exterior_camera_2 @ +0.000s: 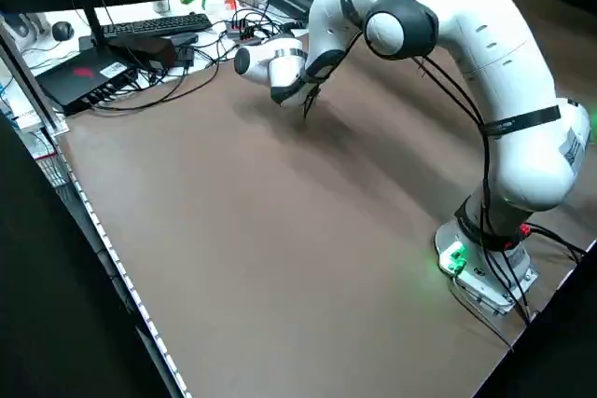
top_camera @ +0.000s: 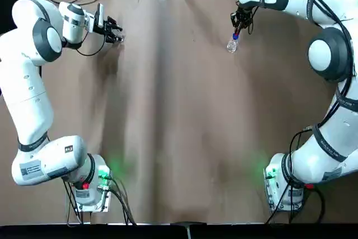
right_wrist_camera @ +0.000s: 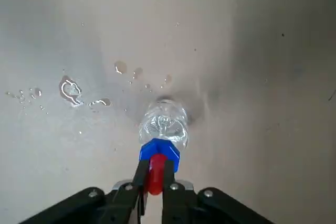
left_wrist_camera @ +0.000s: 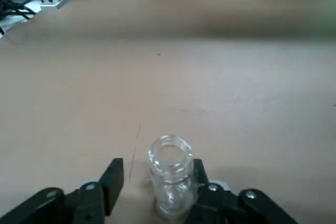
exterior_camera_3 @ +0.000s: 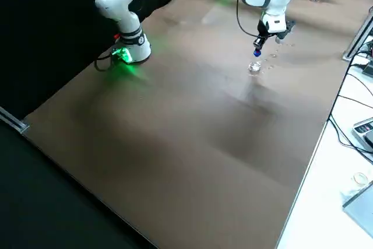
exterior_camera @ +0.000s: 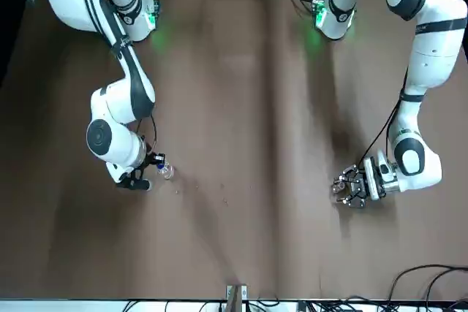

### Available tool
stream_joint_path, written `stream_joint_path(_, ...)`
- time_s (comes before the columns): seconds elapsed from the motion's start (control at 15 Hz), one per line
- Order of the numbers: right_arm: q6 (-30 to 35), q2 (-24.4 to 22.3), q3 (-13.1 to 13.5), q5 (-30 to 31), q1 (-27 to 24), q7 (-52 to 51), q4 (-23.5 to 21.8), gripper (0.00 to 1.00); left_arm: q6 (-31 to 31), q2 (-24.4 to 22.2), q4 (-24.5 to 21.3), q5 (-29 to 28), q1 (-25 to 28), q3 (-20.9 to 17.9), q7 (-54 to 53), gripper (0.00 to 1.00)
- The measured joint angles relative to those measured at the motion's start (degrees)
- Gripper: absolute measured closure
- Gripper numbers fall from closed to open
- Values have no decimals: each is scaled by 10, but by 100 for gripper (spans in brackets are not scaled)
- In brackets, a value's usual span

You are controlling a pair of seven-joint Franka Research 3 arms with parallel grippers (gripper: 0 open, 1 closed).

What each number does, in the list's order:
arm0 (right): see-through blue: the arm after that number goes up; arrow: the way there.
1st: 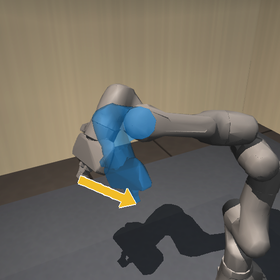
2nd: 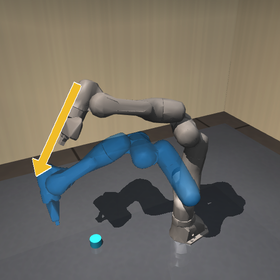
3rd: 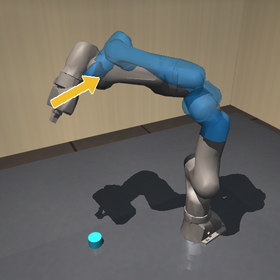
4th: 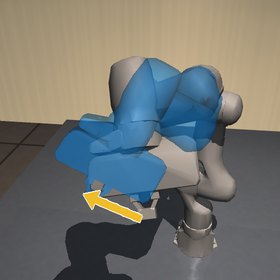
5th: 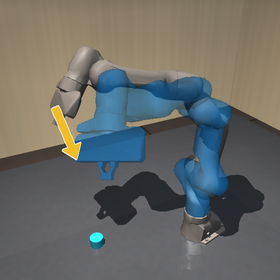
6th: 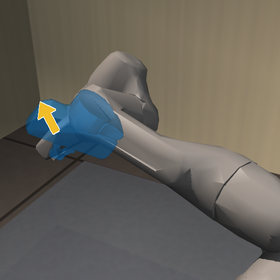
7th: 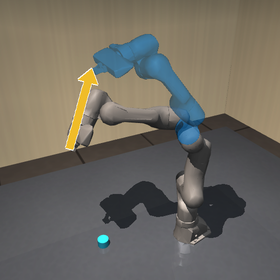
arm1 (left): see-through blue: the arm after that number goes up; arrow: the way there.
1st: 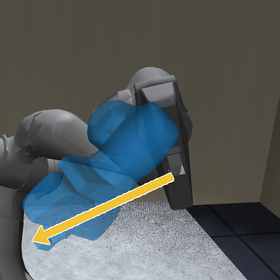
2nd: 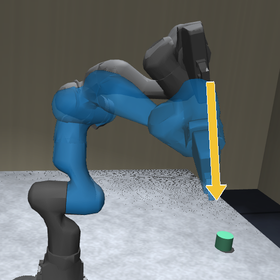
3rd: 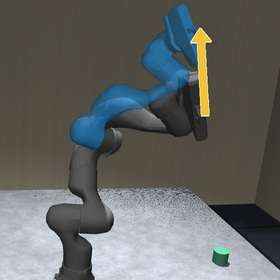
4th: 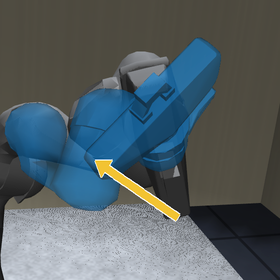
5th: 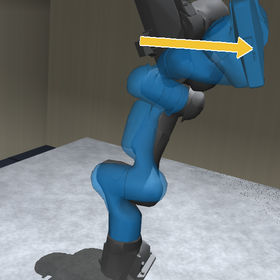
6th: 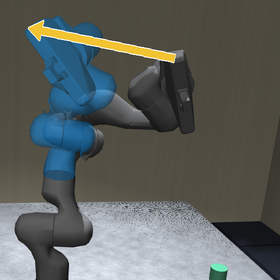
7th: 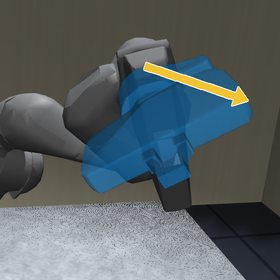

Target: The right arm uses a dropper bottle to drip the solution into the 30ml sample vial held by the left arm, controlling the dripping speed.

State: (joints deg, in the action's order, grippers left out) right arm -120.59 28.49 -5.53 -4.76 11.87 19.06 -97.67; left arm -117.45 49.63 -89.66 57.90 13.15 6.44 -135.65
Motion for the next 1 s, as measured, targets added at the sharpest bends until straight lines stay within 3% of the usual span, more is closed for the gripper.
stream_joint_path(0.2, 0, 0, 0, 0, 0, 0, 0, 84, 0, 0, 0, 0, 0, 0, 0, 40)
stream_joint_path(0.47, -1, 0, 0, 0, 0, 0, 0, 82, 0, 0, 0, 0, 0, 0, 0, 54)
stream_joint_path(0.8, -1, 0, 0, 0, 0, 0, 0, 82, 0, 0, -1, 0, 0, 0, 0, 56)
stream_joint_path(0.93, -1, 0, 0, 0, 0, 0, 1, 82, 0, 0, -1, 0, 0, 0, 0, 69)
stream_joint_path(1.0, -1, 0, 1, 0, 0, 0, 2, 82, 0, 0, -2, 0, 0, 0, 0, 68)
